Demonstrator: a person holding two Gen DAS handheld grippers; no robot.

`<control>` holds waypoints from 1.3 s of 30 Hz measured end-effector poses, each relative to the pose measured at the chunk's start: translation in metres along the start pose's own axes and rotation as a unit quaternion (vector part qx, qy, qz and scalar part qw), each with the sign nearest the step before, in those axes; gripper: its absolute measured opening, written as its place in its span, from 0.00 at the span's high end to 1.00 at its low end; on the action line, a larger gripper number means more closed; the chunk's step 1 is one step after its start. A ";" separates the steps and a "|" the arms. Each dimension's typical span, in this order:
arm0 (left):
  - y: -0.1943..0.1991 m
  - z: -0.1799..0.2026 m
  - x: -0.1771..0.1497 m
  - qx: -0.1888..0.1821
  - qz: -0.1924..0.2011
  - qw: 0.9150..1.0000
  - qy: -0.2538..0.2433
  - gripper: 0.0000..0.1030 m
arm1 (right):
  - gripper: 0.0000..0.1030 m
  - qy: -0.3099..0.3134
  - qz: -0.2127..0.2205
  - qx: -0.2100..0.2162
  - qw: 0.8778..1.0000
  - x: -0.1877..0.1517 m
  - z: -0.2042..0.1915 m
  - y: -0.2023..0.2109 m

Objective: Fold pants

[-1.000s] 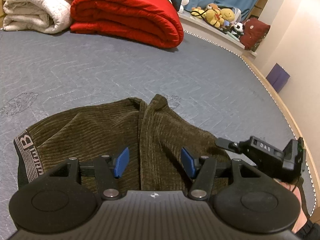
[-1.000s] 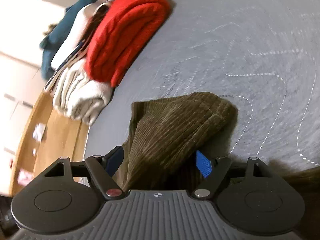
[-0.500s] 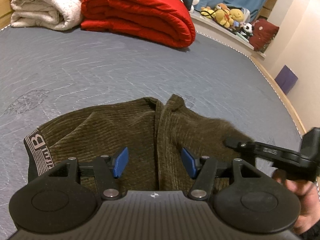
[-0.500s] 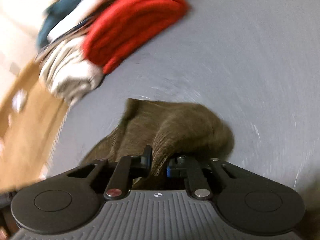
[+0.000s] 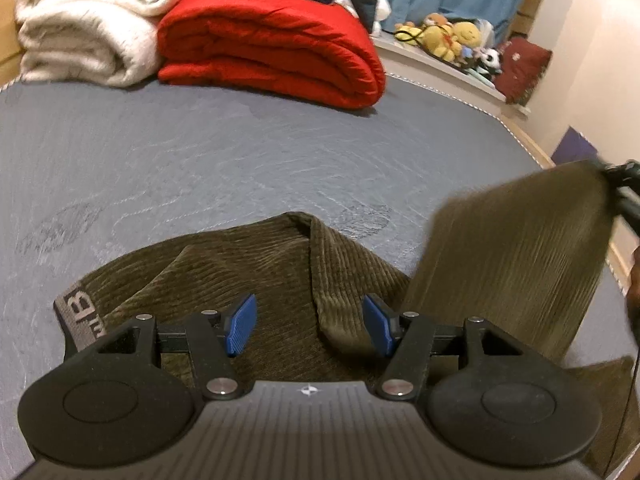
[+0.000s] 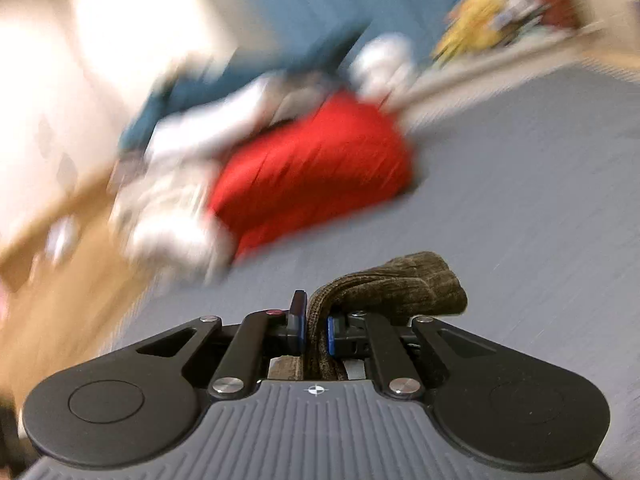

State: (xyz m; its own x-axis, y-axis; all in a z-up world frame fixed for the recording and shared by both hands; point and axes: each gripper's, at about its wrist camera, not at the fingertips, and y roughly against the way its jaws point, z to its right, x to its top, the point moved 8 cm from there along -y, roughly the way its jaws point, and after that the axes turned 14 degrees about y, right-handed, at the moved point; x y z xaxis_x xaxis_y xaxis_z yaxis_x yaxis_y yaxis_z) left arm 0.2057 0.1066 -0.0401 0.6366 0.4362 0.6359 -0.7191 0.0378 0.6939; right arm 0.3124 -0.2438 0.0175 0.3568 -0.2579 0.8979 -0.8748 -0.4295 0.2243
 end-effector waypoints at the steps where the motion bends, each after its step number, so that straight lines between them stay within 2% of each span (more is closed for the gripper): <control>1: -0.002 0.004 -0.003 -0.003 0.006 1.000 -0.009 0.38 | 0.91 -0.023 0.056 -0.066 0.996 0.012 0.035 0.022; 3: -0.006 0.013 -0.009 -0.008 0.013 0.999 -0.029 0.38 | 0.90 -0.075 0.112 -0.190 0.972 0.009 0.101 0.056; 4: -0.009 0.018 -0.013 -0.011 0.013 0.999 -0.041 0.38 | 0.90 -0.103 0.113 -0.245 0.957 -0.004 0.135 0.069; 6: -0.015 0.027 -0.023 -0.021 0.005 0.998 -0.054 0.37 | 0.87 -0.136 0.070 -0.320 0.935 -0.039 0.189 0.077; 7: -0.019 0.031 -0.028 -0.027 -0.002 0.998 -0.058 0.37 | 0.87 -0.146 0.039 -0.340 0.928 -0.059 0.210 0.078; 9: -0.026 0.038 -0.039 -0.036 -0.014 0.997 -0.067 0.36 | 0.86 -0.172 -0.018 -0.342 0.924 -0.100 0.243 0.077; 11: -0.034 0.045 -0.052 -0.041 -0.022 0.995 -0.084 0.35 | 0.78 -0.189 -0.042 -0.337 0.921 -0.124 0.259 0.077; 13: -0.044 0.052 -0.064 -0.045 -0.030 0.993 -0.107 0.34 | 0.50 -0.199 -0.036 -0.334 0.921 -0.131 0.270 0.083; 14: -0.050 0.055 -0.069 -0.046 -0.034 0.992 -0.115 0.34 | 0.48 -0.204 -0.034 -0.329 0.922 -0.131 0.274 0.083; 18: -0.073 0.062 -0.082 -0.055 -0.053 0.989 -0.123 0.34 | 0.47 -0.224 -0.035 -0.307 0.924 -0.121 0.287 0.078; 19: -0.080 0.064 -0.084 -0.058 -0.054 0.989 -0.122 0.31 | 0.47 -0.227 -0.036 -0.302 0.925 -0.116 0.294 0.078; 21: -0.089 0.068 -0.084 -0.062 -0.054 0.989 -0.119 0.26 | 0.47 -0.235 -0.038 -0.302 0.923 -0.113 0.300 0.080; 23: -0.099 0.072 -0.084 -0.062 -0.050 0.990 -0.118 0.26 | 0.48 -0.240 -0.042 -0.310 0.919 -0.114 0.304 0.082; 29: -0.120 0.080 -0.082 -0.051 -0.039 0.990 -0.122 0.26 | 0.62 -0.252 -0.039 -0.313 0.915 -0.122 0.311 0.083; 30: -0.123 0.081 -0.083 -0.049 -0.037 0.989 -0.132 0.30 | 0.66 -0.252 -0.040 -0.312 0.915 -0.122 0.312 0.081; 31: -0.125 0.083 -0.084 -0.043 -0.034 0.987 -0.148 0.41 | 0.70 -0.250 -0.042 -0.311 0.916 -0.120 0.313 0.079; 32: -0.128 0.083 -0.086 -0.036 -0.034 0.985 -0.164 0.57 | 0.71 -0.246 -0.043 -0.313 0.917 -0.118 0.314 0.077; 33: -0.131 0.082 -0.088 -0.027 -0.037 0.983 -0.179 0.67 | 0.77 -0.241 -0.044 -0.314 0.917 -0.116 0.313 0.077; 34: -0.133 0.078 -0.088 -0.009 -0.040 0.979 -0.199 0.82 | 0.86 -0.232 -0.045 -0.316 0.919 -0.112 0.313 0.075; 36: -0.131 0.068 -0.082 0.009 -0.040 0.975 -0.220 0.84 | 0.92 -0.210 -0.040 -0.331 0.919 -0.100 0.310 0.079; 38: -0.126 0.055 -0.074 0.016 -0.067 0.970 -0.234 0.85 | 0.93 -0.214 0.006 -0.333 0.918 -0.082 0.301 0.098; 39: -0.123 0.050 -0.072 0.012 -0.082 0.967 -0.241 0.85 | 0.93 -0.190 0.028 -0.339 0.921 -0.075 0.294 0.109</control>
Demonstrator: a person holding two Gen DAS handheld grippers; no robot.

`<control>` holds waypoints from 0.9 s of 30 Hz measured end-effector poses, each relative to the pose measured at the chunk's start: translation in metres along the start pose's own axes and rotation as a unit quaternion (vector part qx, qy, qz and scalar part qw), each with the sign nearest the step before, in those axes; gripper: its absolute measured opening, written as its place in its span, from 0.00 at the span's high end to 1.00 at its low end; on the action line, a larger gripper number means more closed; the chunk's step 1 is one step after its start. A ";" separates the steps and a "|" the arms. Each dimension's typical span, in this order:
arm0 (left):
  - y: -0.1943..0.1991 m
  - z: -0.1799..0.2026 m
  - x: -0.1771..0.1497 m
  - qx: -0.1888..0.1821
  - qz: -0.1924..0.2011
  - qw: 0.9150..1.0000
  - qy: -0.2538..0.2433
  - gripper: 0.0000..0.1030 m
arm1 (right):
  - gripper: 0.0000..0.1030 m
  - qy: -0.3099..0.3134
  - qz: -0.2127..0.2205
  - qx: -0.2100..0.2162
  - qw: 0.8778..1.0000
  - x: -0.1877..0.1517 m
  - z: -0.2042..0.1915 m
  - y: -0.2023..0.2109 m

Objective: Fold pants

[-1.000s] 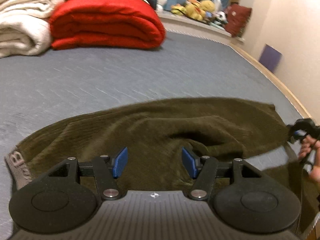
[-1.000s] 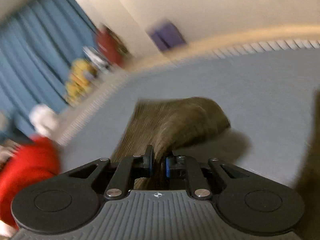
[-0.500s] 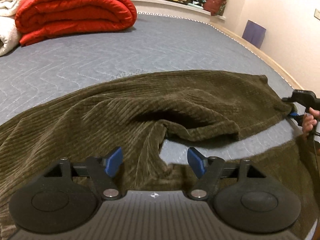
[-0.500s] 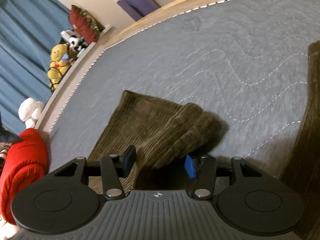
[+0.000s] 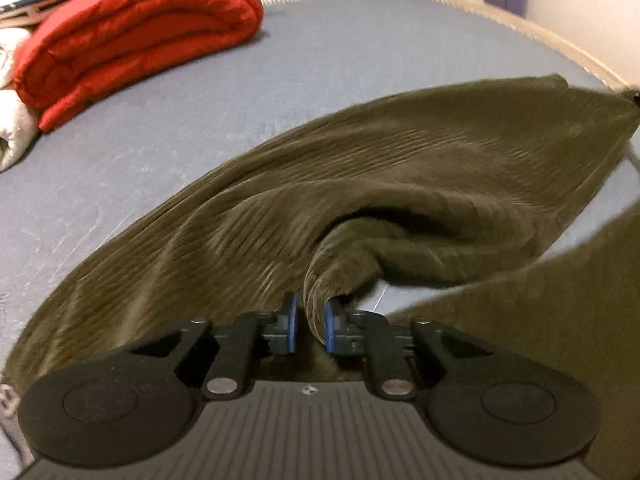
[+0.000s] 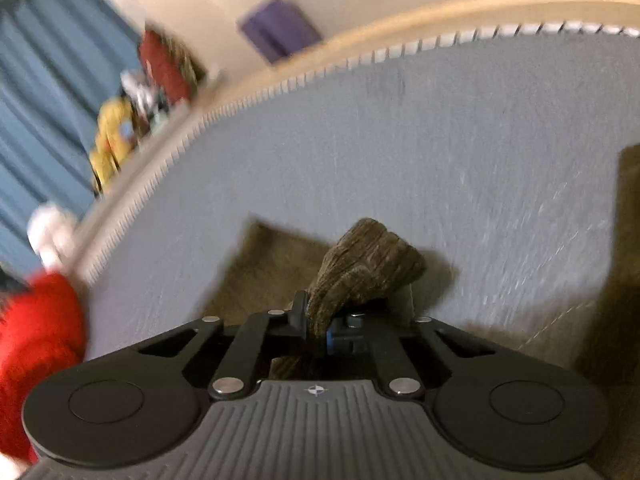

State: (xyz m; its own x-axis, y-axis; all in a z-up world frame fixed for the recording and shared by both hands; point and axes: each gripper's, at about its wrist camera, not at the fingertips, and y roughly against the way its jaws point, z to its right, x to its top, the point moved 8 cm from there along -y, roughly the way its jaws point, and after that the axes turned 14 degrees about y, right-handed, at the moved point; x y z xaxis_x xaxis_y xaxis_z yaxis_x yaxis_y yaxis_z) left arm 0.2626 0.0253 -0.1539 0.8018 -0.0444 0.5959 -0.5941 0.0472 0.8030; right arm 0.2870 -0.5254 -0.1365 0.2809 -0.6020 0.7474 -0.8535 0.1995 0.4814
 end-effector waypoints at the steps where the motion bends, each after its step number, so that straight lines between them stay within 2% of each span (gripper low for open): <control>1: 0.003 -0.003 -0.003 -0.011 -0.018 1.000 -0.021 0.85 | 0.93 0.036 0.012 -0.030 0.999 -0.002 0.005 0.006; 2: 0.004 -0.005 -0.006 -0.018 -0.029 0.999 -0.037 0.81 | 0.93 0.052 -0.003 -0.074 0.996 -0.010 0.019 0.003; 4: 0.008 -0.011 -0.008 -0.029 -0.039 0.998 -0.036 0.74 | 0.94 0.023 -0.066 -0.141 0.988 -0.034 0.058 -0.003; 5: 0.010 -0.012 -0.007 -0.031 -0.040 0.998 -0.034 0.71 | 0.96 0.002 -0.055 -0.127 0.990 -0.037 0.068 0.000; 7: 0.018 -0.013 -0.004 -0.029 -0.032 0.998 -0.044 0.55 | 0.90 0.056 -0.053 -0.135 0.988 -0.033 0.058 0.004; 8: 0.023 -0.013 -0.003 -0.036 -0.029 0.998 -0.048 0.51 | 0.87 0.071 -0.056 -0.139 0.986 -0.030 0.053 0.006; 10: 0.038 -0.015 0.002 -0.068 -0.026 0.997 -0.039 0.50 | 0.77 0.063 -0.054 -0.143 0.986 -0.020 0.050 0.017; 11: 0.045 -0.016 0.004 -0.080 -0.023 0.996 -0.030 0.44 | 0.74 0.056 -0.050 -0.143 0.987 -0.013 0.049 0.025; 13: 0.063 -0.022 0.011 -0.094 -0.006 0.995 -0.014 0.36 | 0.60 0.063 -0.033 -0.150 0.986 0.004 0.044 0.043; 15: 0.083 -0.026 0.015 -0.101 0.012 0.995 -0.001 0.35 | 0.57 0.090 -0.011 -0.152 0.984 0.020 0.032 0.064; 20: 0.129 -0.045 0.027 -0.109 0.051 0.992 0.045 0.35 | 0.55 0.164 0.026 -0.091 0.982 0.044 -0.034 0.123; 24: 0.178 -0.061 0.033 -0.114 0.094 0.985 0.085 0.36 | 0.51 0.231 0.048 -0.004 0.972 0.036 -0.117 0.190; 27: 0.212 -0.081 0.027 -0.120 0.115 0.978 0.126 0.49 | 0.47 0.277 0.047 0.071 0.957 0.009 -0.176 0.242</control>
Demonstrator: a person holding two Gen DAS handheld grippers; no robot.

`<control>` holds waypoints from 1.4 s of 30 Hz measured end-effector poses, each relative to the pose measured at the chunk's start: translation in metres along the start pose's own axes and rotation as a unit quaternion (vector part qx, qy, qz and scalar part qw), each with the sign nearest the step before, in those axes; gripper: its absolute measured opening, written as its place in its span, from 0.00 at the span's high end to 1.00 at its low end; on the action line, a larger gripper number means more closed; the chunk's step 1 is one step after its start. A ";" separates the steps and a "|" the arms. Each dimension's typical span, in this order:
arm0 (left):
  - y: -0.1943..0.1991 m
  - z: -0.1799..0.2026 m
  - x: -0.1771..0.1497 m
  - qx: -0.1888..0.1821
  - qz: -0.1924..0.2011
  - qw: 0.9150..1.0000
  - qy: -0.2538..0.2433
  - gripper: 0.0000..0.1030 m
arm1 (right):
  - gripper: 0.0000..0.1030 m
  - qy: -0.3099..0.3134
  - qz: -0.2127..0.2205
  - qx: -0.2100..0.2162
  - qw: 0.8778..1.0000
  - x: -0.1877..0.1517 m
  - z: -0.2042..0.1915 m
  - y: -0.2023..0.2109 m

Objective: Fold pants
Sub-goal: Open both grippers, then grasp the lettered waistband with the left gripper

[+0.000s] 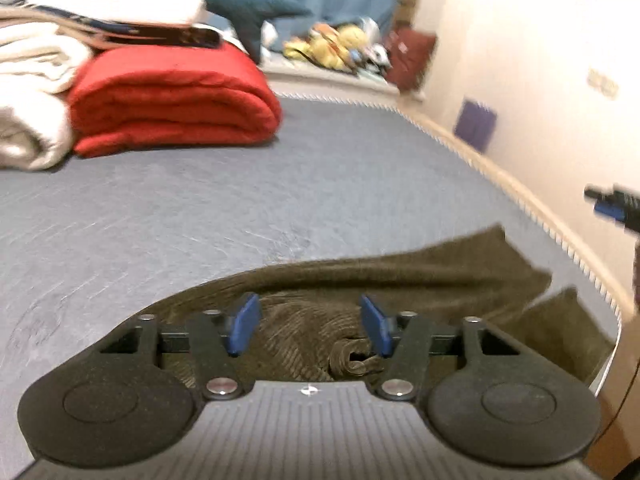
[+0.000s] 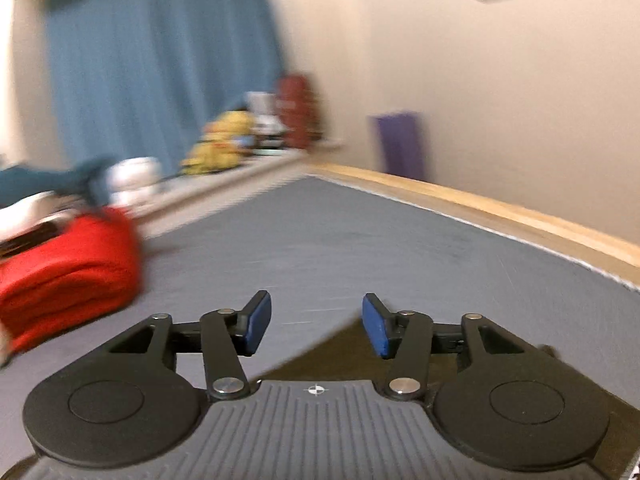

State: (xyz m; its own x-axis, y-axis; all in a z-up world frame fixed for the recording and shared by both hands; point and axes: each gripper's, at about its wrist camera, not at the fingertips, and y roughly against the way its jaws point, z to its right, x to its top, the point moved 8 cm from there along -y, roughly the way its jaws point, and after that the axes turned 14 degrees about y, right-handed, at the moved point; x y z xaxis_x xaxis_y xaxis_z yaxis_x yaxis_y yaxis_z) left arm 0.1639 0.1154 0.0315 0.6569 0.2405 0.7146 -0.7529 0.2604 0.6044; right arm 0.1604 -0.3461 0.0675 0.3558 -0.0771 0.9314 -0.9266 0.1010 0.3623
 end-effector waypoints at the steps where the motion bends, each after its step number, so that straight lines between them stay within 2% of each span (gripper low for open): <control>1: 0.012 -0.006 -0.001 0.003 0.004 1.000 0.008 0.57 | 0.47 0.017 0.003 0.031 0.999 0.001 -0.025 0.014; 4: 0.040 -0.022 -0.015 0.022 0.014 1.000 -0.004 0.68 | 0.48 0.076 0.006 0.119 0.990 -0.012 -0.096 0.050; 7: 0.054 -0.050 -0.031 0.046 0.021 0.999 -0.003 0.69 | 0.53 0.148 -0.002 0.209 0.967 -0.048 -0.171 0.083; 9: 0.054 -0.078 -0.045 0.063 0.021 0.998 0.024 0.69 | 0.58 0.190 -0.016 0.265 0.945 -0.079 -0.216 0.105; 11: 0.046 -0.107 -0.059 0.090 0.002 0.994 0.057 0.70 | 0.59 0.231 -0.027 0.314 0.920 -0.119 -0.255 0.124; 14: 0.042 -0.135 -0.066 0.116 -0.008 0.989 0.086 0.70 | 0.59 0.292 -0.051 0.360 0.885 -0.179 -0.298 0.145; 16: 0.041 -0.148 -0.066 0.134 -0.011 0.986 0.099 0.69 | 0.62 0.330 -0.079 0.386 0.858 -0.211 -0.319 0.151; 18: 0.042 -0.162 -0.066 0.137 -0.015 0.983 0.119 0.67 | 0.62 0.369 -0.079 0.424 0.823 -0.235 -0.344 0.173; 19: 0.040 -0.168 -0.064 0.139 -0.017 0.981 0.131 0.66 | 0.62 0.390 -0.074 0.439 0.806 -0.246 -0.351 0.182; 21: 0.037 -0.177 -0.065 0.143 -0.022 0.979 0.147 0.58 | 0.62 0.414 -0.079 0.457 0.783 -0.258 -0.364 0.186; 23: 0.026 -0.185 -0.065 0.146 -0.036 0.976 0.158 0.45 | 0.61 0.429 -0.087 0.475 0.764 -0.268 -0.371 0.185; 25: 0.015 -0.192 -0.068 0.159 -0.053 0.972 0.163 0.33 | 0.52 0.441 -0.094 0.484 0.750 -0.273 -0.375 0.179; 26: 0.009 -0.194 -0.071 0.166 -0.061 0.970 0.164 0.29 | 0.49 0.450 -0.098 0.489 0.741 -0.274 -0.381 0.176; 27: 0.003 -0.197 -0.074 0.174 -0.070 0.968 0.166 0.27 | 0.41 0.457 -0.102 0.493 0.733 -0.278 -0.383 0.175; 28: -0.004 -0.202 -0.079 0.185 -0.081 0.964 0.170 0.21 | 0.32 0.461 -0.106 0.495 0.729 -0.281 -0.380 0.176; 30: -0.015 -0.209 -0.087 0.195 -0.101 0.959 0.181 0.20 | 0.27 0.472 -0.115 0.497 0.719 -0.293 -0.378 0.175; 31: -0.020 -0.211 -0.090 0.196 -0.112 0.956 0.188 0.20 | 0.27 0.478 -0.116 0.497 0.714 -0.296 -0.377 0.175; 34: -0.031 -0.216 -0.097 0.190 -0.131 0.949 0.214 0.20 | 0.29 0.475 -0.116 0.504 0.712 -0.296 -0.379 0.168; 38: -0.042 -0.215 -0.107 0.170 -0.153 0.944 0.239 0.19 | 0.45 0.478 -0.109 0.506 0.709 -0.290 -0.375 0.165; 42: -0.046 -0.208 -0.109 0.170 -0.153 0.949 0.216 0.18 | 0.67 0.471 -0.113 0.512 0.709 -0.285 -0.372 0.158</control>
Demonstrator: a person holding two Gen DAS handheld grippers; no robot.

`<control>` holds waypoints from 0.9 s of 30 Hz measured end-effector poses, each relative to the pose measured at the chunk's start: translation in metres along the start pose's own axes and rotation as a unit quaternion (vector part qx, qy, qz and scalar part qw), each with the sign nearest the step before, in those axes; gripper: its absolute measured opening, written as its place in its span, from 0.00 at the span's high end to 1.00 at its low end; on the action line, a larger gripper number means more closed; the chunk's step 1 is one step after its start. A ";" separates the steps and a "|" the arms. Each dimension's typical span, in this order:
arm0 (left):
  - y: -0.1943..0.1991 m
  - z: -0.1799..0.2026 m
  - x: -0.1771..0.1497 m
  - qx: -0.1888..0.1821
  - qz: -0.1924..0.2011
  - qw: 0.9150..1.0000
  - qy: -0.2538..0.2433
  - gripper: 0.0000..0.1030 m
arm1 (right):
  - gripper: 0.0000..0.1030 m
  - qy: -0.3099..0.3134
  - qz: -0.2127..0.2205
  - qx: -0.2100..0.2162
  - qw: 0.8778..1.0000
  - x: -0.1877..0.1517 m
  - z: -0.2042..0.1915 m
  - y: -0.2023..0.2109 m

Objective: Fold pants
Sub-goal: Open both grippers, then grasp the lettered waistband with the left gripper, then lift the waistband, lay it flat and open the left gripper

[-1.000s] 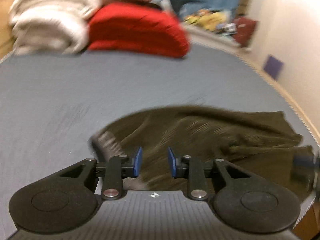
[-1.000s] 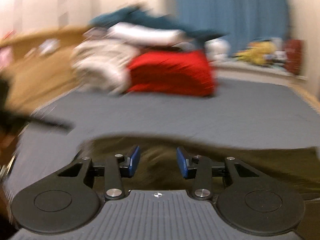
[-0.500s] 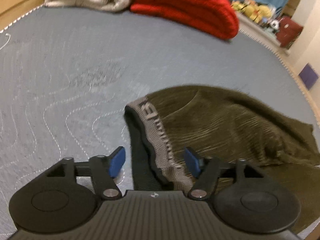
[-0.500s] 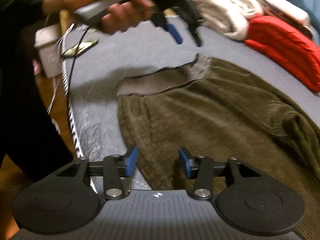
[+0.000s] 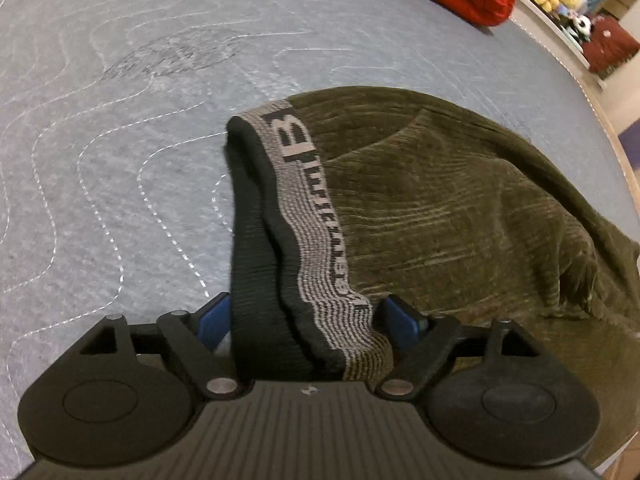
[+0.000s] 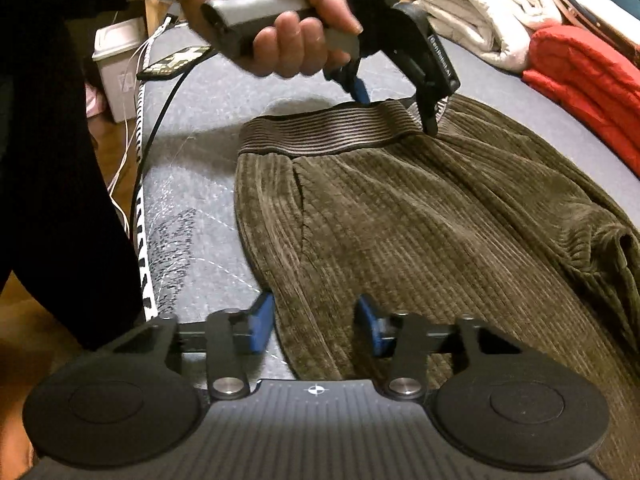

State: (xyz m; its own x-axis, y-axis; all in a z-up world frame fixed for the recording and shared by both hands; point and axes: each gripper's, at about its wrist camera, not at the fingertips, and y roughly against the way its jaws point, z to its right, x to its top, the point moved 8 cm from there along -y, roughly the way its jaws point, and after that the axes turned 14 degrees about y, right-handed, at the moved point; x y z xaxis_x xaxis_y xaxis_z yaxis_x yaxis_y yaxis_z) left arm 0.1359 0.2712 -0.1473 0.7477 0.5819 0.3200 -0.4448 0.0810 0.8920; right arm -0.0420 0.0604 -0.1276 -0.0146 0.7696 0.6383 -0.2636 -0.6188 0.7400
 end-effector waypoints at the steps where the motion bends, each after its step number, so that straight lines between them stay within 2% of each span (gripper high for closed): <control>1: 0.001 -0.001 0.000 0.002 0.003 1.000 -0.001 0.21 | 0.74 0.001 0.003 0.003 1.000 0.001 -0.001 0.003; 3: 0.004 -0.003 -0.001 0.005 0.011 1.000 -0.008 0.33 | 0.78 0.016 0.004 0.001 1.000 0.002 -0.004 0.003; 5: 0.011 0.000 0.001 0.016 0.027 0.999 -0.038 0.56 | 0.79 0.023 0.003 0.005 1.000 0.003 -0.007 0.003; 6: 0.015 0.002 0.002 0.016 0.037 0.998 -0.049 0.61 | 0.80 0.019 0.003 0.009 1.000 0.004 -0.007 0.002; 8: 0.027 0.003 0.003 0.006 0.053 0.997 -0.055 0.86 | 0.82 0.017 0.007 0.017 1.000 0.006 -0.006 0.004; 11: 0.045 -0.001 0.002 -0.004 0.073 0.996 -0.050 0.88 | 0.83 0.030 0.020 0.032 0.999 0.013 -0.010 0.009; 16: 0.079 -0.010 -0.003 0.013 0.101 0.993 -0.058 0.89 | 0.84 0.054 0.034 0.059 0.996 0.028 -0.028 0.013; 21: 0.078 -0.031 -0.010 0.025 0.082 0.995 -0.058 0.88 | 0.84 0.077 0.029 0.072 0.994 0.038 -0.046 0.005; 23: 0.073 -0.033 -0.010 0.042 0.089 0.993 -0.060 0.77 | 0.83 0.070 0.016 0.053 0.996 0.037 -0.044 -0.002; 25: 0.083 -0.032 -0.002 0.057 0.118 0.989 -0.061 0.75 | 0.77 0.055 0.009 0.051 0.997 0.036 -0.041 -0.004; 26: 0.091 -0.027 0.004 0.050 0.137 0.987 -0.060 0.66 | 0.76 0.049 0.014 0.047 0.998 0.037 -0.038 0.001; 27: 0.098 -0.024 0.007 0.039 0.153 0.986 -0.058 0.61 | 0.69 0.041 0.021 0.044 0.998 0.039 -0.035 0.007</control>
State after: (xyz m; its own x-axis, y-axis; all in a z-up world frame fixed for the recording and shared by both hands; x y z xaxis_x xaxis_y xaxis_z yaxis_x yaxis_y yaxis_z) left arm 0.0854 0.3026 -0.0652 0.6380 0.4733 0.6074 -0.6217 -0.1488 0.7690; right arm -0.0779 0.0920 -0.1047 -0.1043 0.7501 0.6530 -0.1750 -0.6602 0.7304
